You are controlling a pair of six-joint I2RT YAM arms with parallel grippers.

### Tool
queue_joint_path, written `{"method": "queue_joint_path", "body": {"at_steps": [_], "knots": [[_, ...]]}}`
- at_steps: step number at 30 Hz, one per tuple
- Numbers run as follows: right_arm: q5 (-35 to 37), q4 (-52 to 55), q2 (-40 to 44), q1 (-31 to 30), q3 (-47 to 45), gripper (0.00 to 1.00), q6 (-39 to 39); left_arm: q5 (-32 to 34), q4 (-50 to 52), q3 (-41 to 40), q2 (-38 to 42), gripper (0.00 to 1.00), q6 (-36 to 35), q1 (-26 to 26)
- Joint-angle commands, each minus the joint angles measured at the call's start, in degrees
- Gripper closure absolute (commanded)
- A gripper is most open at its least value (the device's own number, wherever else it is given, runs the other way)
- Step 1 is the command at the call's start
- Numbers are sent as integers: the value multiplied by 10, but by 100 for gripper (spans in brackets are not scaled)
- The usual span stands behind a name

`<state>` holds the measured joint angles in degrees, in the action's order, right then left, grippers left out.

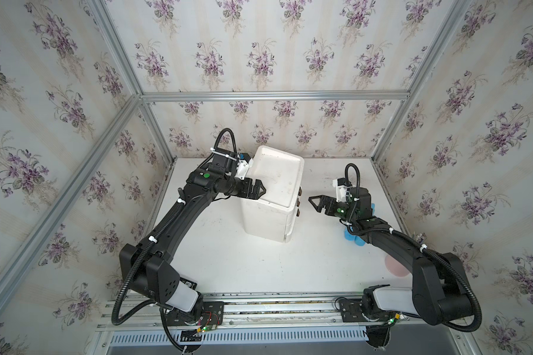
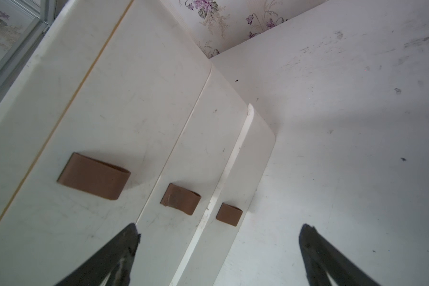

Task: Take the microphone out of the drawer
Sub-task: Close the drawer of the storage box, then adjust the storage box at the center of the board.

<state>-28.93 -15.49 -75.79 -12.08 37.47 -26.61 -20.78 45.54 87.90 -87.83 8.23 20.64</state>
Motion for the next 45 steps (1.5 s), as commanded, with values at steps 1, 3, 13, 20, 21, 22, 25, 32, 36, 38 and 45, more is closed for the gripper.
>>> {"method": "queue_joint_path", "body": {"at_steps": [1,3,13,20,21,22,25,32,36,38,45], "knots": [[-48,-38,4,6,1,0,-6,-2,-8,2,-2,1,-4,1],[-59,-36,1,8,0,0,-4,1,-8,8,-5,1,-4,1],[-127,-112,-21,20,-32,0,-44,29,-8,79,-54,1,-5,1],[-155,-133,-26,29,-48,0,-49,17,-5,132,-111,1,2,4],[-156,-134,-26,30,-50,0,-48,14,-5,138,-118,1,2,5],[-156,-136,-25,30,-51,0,-48,11,-6,143,-124,1,0,9],[-161,-145,-26,32,-58,0,-51,-1,-6,148,-131,1,-17,21],[-220,-275,-52,72,-112,4,-134,-39,2,129,-113,1,-90,51],[-208,-273,-52,77,-122,6,-134,26,15,129,-100,1,-92,59],[-201,-265,-50,77,-123,7,-128,61,30,135,-99,1,-88,58],[-202,-131,0,43,-96,10,-35,134,89,137,-72,1,-83,54]]}}
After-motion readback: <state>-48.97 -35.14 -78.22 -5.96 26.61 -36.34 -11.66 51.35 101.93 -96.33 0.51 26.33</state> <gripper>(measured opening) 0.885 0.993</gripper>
